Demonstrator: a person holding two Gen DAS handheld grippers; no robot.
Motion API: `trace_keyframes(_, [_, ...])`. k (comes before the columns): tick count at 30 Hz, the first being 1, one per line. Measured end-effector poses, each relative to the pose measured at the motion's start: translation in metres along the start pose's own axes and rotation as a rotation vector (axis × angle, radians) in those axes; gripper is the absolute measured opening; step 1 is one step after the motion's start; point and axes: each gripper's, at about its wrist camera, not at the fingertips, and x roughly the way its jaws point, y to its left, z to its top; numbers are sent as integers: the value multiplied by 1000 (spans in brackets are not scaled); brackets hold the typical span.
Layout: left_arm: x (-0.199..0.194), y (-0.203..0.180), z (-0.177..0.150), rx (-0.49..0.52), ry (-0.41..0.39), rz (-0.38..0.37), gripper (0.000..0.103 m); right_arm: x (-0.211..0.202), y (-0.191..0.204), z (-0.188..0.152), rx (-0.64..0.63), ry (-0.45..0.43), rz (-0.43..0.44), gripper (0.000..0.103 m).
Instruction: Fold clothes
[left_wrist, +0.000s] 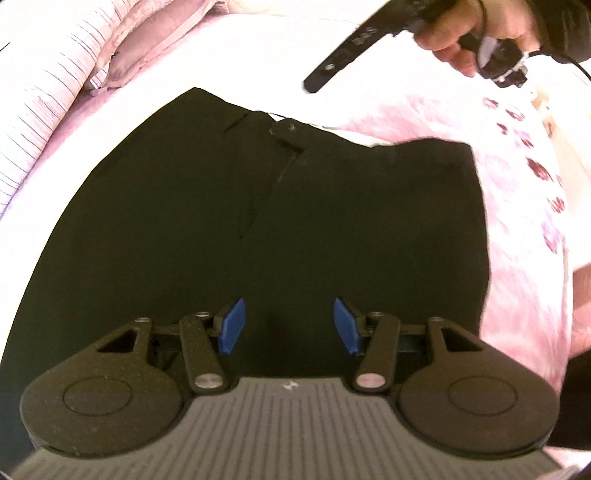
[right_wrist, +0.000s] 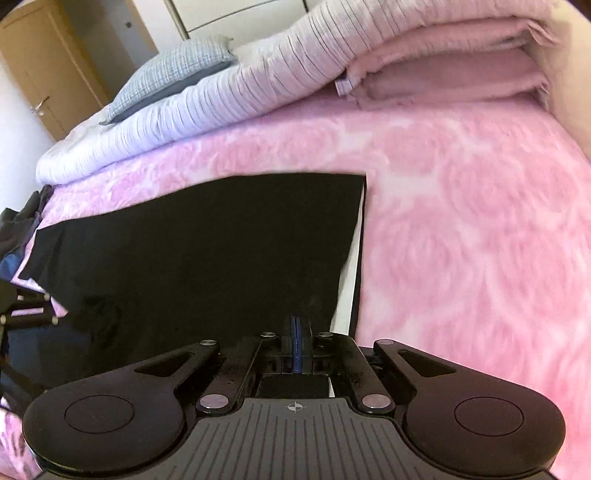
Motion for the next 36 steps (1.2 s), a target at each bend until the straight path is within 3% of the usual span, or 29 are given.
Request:
trace_keyframes(4, [9,-10,2,-4,10,-18,49,22,-16,-1,-7,64,18,0])
trace_keyframes(6, [13,-15,3,-3,15,-27,49,20,-25,-7,-9,81,29,10])
trace_keyframes(8, [17,-21,4,-3,21,-36,50,18,-29,-11,-19,95,22,37])
trace_keyframes(10, [21,-26,5,-5,28,-44,50,18,-28,-24,-29,105,17,44])
trace_keyframes(15, [25,-33,2,-12,44,-52,50,35,-28,-29,-55,120,41,41])
trace_keyframes(17, [24,-34,2,-7,42,-48,50,37,-28,-26,-65,127,35,11])
trace_keyframes(20, [26,-34,3,-7,30,-38,50,34,-35,-13,-42,120,50,6])
trace_keyframes(27, [37,-37,0,-9,68,-18,50,42,-41,-2,-81,131,52,8])
trace_keyframes(30, [23,-39,-7,-28,64,-5,50,14,-44,-8,-57,83,12,21])
trace_keyframes(33, [4,-46,-20,-37,67,5,50,-28,-44,-32,9,55,47,28])
trace_keyframes(36, [-14,-55,-34,-40,72,10,50,-58,-38,-72,-22,111,122,38])
